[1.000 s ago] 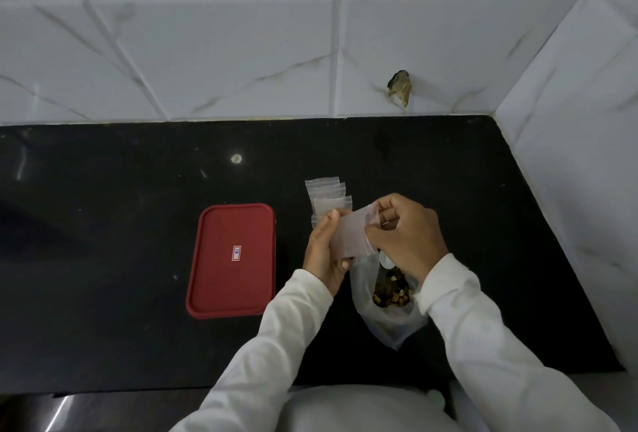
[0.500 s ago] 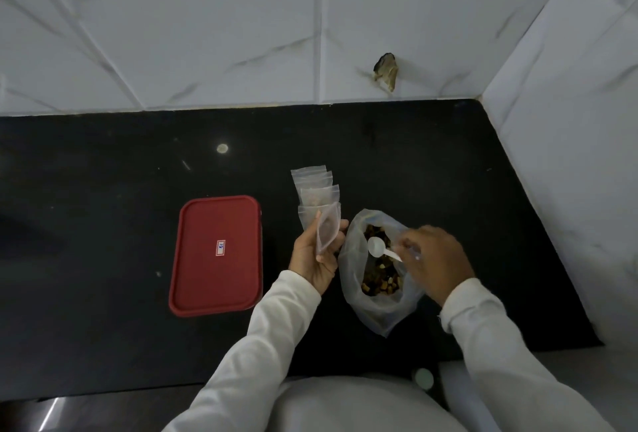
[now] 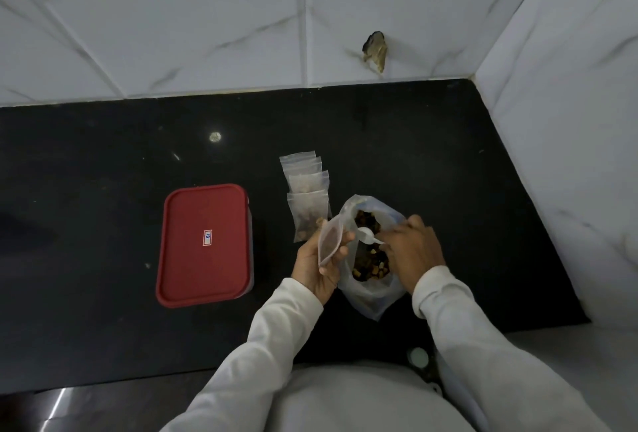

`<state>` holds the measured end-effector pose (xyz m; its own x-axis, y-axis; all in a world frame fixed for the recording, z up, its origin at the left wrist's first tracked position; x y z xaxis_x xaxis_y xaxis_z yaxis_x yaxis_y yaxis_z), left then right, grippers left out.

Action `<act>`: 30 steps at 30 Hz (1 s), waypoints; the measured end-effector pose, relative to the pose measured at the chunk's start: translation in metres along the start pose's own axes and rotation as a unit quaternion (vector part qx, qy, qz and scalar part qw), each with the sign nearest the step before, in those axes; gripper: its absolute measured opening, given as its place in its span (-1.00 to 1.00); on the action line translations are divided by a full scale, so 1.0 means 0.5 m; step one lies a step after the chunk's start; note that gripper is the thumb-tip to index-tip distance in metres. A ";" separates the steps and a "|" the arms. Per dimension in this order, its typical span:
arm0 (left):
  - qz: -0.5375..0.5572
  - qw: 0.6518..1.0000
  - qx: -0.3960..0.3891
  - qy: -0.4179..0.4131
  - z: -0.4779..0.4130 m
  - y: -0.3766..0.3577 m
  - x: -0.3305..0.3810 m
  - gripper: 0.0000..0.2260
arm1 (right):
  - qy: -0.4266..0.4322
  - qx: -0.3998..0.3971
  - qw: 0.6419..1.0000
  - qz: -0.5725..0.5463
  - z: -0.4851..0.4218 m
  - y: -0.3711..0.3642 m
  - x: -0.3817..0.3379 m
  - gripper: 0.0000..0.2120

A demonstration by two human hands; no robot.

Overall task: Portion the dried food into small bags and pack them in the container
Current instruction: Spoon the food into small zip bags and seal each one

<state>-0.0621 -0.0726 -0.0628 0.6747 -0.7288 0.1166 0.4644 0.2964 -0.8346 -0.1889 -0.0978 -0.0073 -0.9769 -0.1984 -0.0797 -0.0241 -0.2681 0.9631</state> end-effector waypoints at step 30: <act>0.007 0.996 0.061 -0.065 0.042 0.039 -0.073 -0.68 | 0.127 0.000 0.992 0.000 0.071 -0.009 0.006 -0.75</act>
<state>-0.0653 -0.0273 -0.0720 0.7471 -0.6396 0.1809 0.5148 0.3847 -0.7662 -0.1994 -0.0638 -0.0026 -0.8919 -0.4296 -0.1415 -0.0237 -0.2680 0.9631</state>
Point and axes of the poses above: each hand's wrist, its own z-axis away from the middle knuckle, its own y-axis out of the back of the hand, x = y × z, the point moved 9 cm from there along -z, towards the middle knuckle, and after that the axes turned 5 degrees about y, right-handed, at the moved point
